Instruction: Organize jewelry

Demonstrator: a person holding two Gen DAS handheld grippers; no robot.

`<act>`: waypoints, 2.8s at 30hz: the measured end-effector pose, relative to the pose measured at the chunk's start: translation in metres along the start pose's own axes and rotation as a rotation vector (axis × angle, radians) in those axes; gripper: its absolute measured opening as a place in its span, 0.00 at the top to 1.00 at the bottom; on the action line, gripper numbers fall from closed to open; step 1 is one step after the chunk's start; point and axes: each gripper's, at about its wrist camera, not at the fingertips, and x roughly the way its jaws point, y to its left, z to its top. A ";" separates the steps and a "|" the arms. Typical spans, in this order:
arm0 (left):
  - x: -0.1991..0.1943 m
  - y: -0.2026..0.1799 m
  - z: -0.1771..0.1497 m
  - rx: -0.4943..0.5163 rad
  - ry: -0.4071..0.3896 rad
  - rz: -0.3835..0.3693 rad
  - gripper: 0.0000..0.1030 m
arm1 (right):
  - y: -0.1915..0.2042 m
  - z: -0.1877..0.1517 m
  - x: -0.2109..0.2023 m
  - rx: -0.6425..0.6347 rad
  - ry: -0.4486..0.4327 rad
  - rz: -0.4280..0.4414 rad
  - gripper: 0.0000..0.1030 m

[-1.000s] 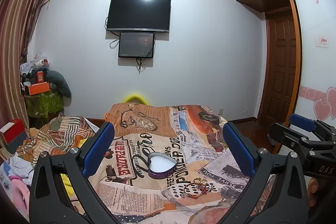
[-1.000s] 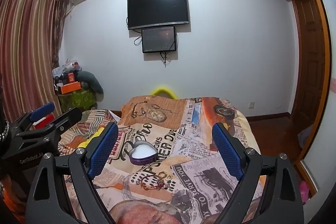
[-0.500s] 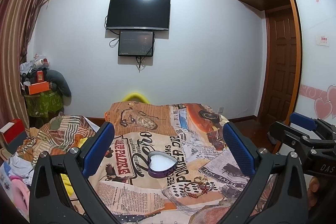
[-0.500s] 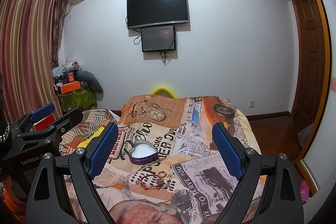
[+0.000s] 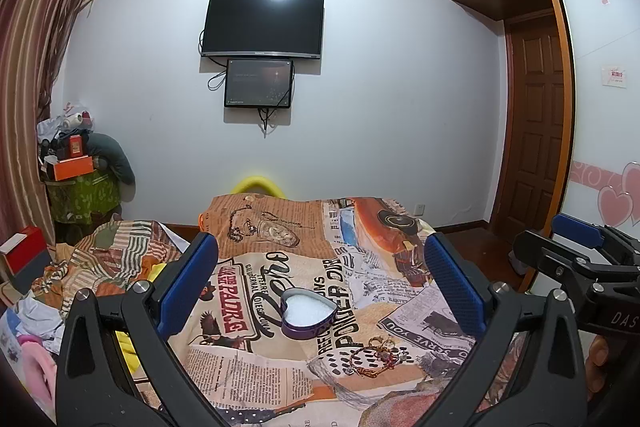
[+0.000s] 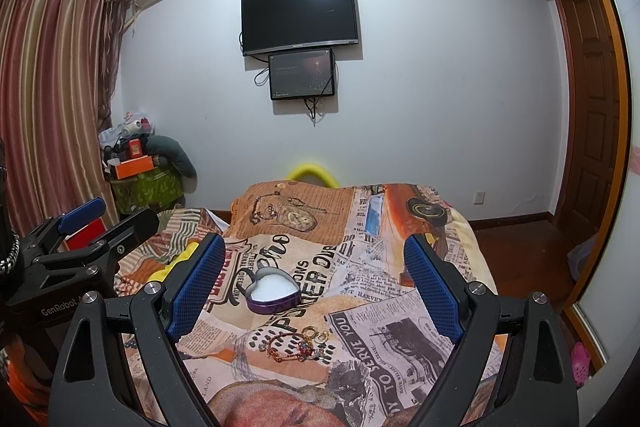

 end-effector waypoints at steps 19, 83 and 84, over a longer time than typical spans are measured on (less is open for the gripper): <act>0.000 0.000 0.001 0.000 0.004 0.001 0.00 | 0.000 0.001 0.000 0.001 -0.001 0.000 0.14; 0.156 -0.013 -0.145 -0.028 0.671 -0.264 0.77 | -0.031 -0.115 0.150 0.009 0.629 0.185 0.69; 0.157 -0.012 -0.145 -0.030 0.671 -0.267 0.78 | -0.031 -0.115 0.152 0.010 0.632 0.189 0.70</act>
